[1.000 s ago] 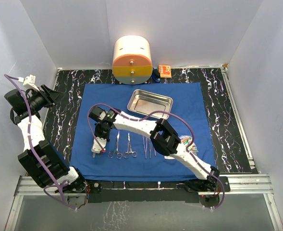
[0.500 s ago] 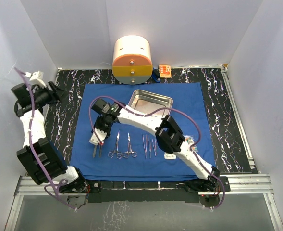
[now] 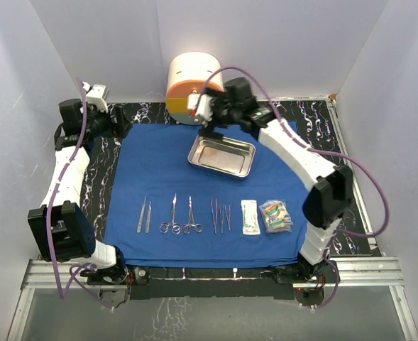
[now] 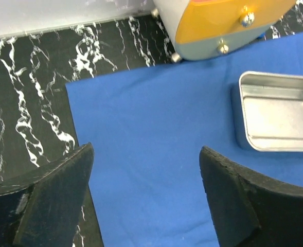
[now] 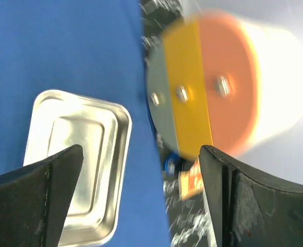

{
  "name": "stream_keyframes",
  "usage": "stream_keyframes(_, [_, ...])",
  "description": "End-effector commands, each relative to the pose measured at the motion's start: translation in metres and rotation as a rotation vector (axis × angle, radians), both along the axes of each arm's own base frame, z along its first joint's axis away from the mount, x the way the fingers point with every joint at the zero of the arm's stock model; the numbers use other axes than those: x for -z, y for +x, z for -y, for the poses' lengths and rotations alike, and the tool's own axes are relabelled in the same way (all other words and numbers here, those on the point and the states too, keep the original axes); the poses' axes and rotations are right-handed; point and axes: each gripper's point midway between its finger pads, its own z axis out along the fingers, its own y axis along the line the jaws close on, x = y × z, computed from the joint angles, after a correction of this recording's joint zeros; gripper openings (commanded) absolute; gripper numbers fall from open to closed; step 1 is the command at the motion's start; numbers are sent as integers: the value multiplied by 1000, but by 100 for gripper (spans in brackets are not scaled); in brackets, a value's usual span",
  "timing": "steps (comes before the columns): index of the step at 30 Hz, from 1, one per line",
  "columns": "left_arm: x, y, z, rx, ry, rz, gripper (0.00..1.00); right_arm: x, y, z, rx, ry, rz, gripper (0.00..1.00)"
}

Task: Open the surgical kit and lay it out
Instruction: Place the medical item in the surgical kit, then reset both arms

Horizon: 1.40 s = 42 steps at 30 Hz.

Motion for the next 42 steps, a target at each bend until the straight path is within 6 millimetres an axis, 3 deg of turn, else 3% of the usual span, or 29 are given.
stream_keyframes(1, [-39, 28, -19, -128, 71, 113, 91, -60, 34, 81, 451, 340, -30, 98])
stream_keyframes(2, [-45, 33, -24, -167, 65, 121, 98, -68, 40, 105, 537, 396, -28, 98])
stream_keyframes(5, [-61, 43, -31, -204, 72, 157, 99, -84, 44, 170, 752, 520, -28, 98])
stream_keyframes(8, [-76, 47, -29, -199, 53, 196, 99, -90, 41, 219, 934, 605, -27, 98])
stream_keyframes(13, [-87, 41, -35, -217, 34, 204, 99, -108, 23, 272, 1114, 735, -26, 98])
stream_keyframes(17, [-71, 35, -44, -263, -42, 191, 99, -119, 13, 308, 1145, 874, -82, 98])
stream_keyframes(22, [-75, 23, -17, -98, -22, 187, 99, -118, 8, 317, 1145, 827, -70, 98])
stream_keyframes(28, [-95, 18, -19, -188, 116, 234, 99, -112, 8, 323, 1160, 811, -73, 98])
stream_keyframes(37, [-97, 5, -21, -210, 129, 233, 99, -115, 1, 321, 1129, 805, -85, 98])
stream_keyframes(38, [-96, 5, -22, -212, 130, 229, 99, -114, 2, 331, 1152, 807, -80, 98])
stream_keyframes(42, [-95, 4, -19, -197, 121, 223, 99, -110, 2, 330, 1142, 800, -95, 98])
